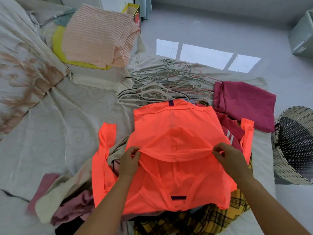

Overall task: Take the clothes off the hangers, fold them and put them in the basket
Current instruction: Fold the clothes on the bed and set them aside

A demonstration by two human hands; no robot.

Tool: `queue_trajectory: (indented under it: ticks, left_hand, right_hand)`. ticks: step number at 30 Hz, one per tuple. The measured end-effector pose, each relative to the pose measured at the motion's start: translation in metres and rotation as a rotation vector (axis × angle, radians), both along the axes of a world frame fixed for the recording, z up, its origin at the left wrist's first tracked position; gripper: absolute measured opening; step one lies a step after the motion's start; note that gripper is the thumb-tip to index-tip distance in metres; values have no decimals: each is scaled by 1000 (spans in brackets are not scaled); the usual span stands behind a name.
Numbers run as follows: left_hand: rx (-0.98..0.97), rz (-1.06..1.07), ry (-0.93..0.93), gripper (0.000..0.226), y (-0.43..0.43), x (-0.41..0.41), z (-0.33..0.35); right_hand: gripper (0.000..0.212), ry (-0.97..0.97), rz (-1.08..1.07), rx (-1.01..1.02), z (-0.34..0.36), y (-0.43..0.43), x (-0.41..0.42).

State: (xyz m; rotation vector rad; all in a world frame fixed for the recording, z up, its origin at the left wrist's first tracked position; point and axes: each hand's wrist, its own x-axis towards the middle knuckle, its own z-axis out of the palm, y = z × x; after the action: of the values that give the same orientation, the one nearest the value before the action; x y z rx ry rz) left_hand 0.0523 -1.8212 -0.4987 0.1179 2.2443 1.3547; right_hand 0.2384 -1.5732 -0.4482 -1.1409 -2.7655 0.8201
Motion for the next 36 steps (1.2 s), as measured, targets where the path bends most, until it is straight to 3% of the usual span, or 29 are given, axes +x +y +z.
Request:
queue_trajectory:
  ticks: [2,5,7,10,13,18,23,27,30,36]
  left_hand:
    - [11,58,-32,27,1,-2,0]
    - [17,88,-54,27,2,-4,-3]
    - [32,127,-78,18,2,-4,-4]
    - [51,185,-99,9,3,-6,-6]
    - [67,187,-91,9,6,-7,-3]
    - [92,176,-69,19,4,-7,-1]
    - [71,175,6,23,-7,2,0]
    - [85,147,32,25,-10,7,0]
    - [80,150,28,24,-12,6,-2]
    - [94,183,-15,25,-13,5,-6]
  right_hand:
    - [6,69,-168,-208,5,2,-5]
    - [15,197,-402,-569,13,6,-11]
    - [16,179,-380,-618,16,8,-12]
    - [9,44,-177,-540,20,9,-12]
    - [24,-105,-26,-345,17,8,-11]
    - [15,-35,89,92,12,2,-8]
    - [19,105,34,120,11,-1,-4]
    - [26,194,-61,-79,4,1,-6]
    - [16,263,-139,-199,7,2,-9]
    - [8,294,-36,109,7,4,-1]
